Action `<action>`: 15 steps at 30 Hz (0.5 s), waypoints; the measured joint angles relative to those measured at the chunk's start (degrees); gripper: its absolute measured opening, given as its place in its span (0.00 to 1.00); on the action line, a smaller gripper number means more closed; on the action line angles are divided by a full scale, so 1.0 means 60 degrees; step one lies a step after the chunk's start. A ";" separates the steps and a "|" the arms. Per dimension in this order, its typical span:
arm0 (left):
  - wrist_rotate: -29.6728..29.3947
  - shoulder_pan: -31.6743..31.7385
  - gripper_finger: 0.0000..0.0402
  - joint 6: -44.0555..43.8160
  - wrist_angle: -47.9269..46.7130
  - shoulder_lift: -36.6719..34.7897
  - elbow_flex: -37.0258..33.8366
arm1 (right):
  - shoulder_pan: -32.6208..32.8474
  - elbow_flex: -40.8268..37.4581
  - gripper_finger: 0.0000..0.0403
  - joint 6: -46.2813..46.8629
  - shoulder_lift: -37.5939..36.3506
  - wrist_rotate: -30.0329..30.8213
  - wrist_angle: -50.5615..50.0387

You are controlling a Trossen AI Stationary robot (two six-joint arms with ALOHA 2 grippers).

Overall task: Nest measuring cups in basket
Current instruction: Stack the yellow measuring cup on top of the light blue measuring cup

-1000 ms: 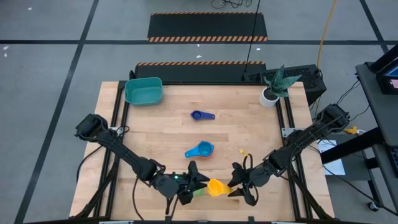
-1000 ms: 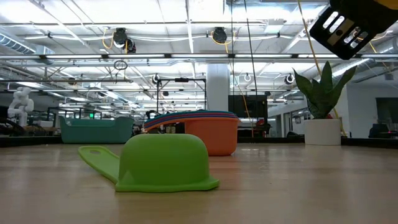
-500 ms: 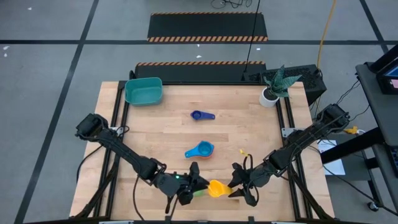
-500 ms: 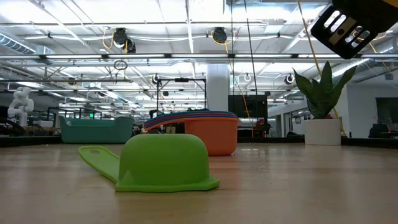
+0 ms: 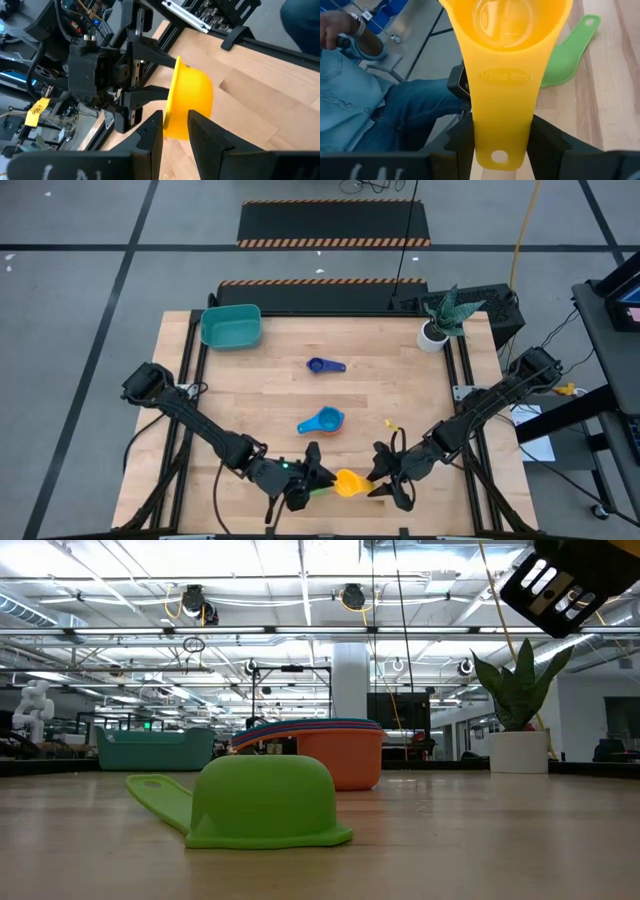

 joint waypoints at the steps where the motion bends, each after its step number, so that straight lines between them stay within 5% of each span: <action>1: 0.0053 0.0000 0.23 0.0000 -0.0002 0.0000 0.0000 | 0.0000 0.0000 0.33 0.0004 0.0000 -0.0007 -0.0073; 15: 0.0219 0.0015 0.23 0.0003 -0.0002 0.0000 0.0002 | 0.0000 0.0000 0.33 0.0004 0.0000 -0.0012 -0.0150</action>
